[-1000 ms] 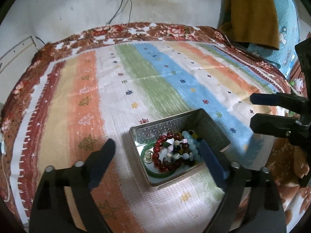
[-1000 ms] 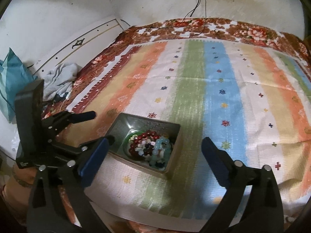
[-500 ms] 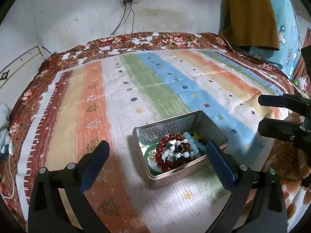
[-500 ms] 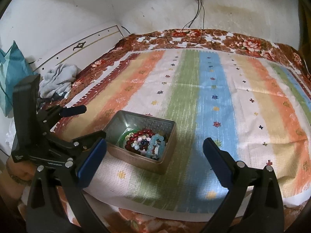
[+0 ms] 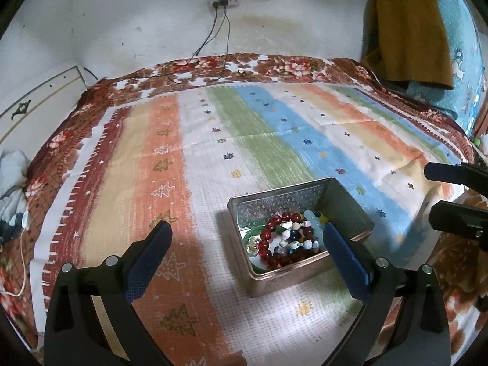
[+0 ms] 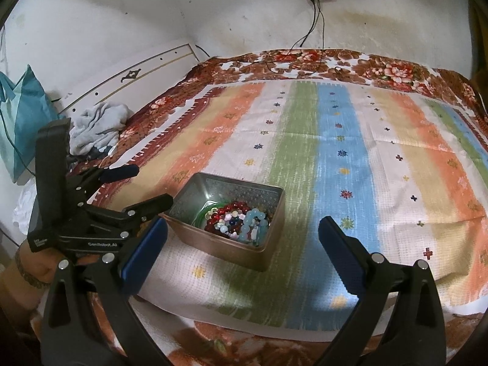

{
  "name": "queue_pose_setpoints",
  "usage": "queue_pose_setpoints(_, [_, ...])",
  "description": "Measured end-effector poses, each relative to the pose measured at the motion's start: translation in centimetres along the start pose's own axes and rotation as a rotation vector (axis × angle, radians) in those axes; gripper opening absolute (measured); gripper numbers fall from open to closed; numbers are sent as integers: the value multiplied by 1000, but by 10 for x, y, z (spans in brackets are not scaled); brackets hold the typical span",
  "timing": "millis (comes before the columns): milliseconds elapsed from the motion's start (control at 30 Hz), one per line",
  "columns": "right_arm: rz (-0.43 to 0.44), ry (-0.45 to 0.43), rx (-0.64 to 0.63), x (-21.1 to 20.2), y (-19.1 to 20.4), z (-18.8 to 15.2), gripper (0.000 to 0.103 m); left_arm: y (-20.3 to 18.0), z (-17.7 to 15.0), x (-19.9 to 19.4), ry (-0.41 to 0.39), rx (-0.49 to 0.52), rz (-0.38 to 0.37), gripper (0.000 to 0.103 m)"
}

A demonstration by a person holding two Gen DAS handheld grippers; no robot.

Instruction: Organize jewelry

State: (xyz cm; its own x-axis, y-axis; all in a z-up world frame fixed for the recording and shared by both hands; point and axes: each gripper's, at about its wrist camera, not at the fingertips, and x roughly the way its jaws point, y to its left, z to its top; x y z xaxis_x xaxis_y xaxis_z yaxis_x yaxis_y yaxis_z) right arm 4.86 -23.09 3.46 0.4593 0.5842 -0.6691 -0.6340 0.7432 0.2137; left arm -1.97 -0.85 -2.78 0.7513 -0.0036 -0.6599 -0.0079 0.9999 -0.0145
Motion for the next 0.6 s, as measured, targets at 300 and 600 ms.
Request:
queue_pose_setpoints(300, [-9, 8, -9, 5, 1, -1, 98, -4, 1, -2, -13, 18, -5, 97])
queue_pose_setpoints(600, [-9, 10, -8, 5, 2, -1, 98, -9, -1, -3, -15, 31, -19, 97])
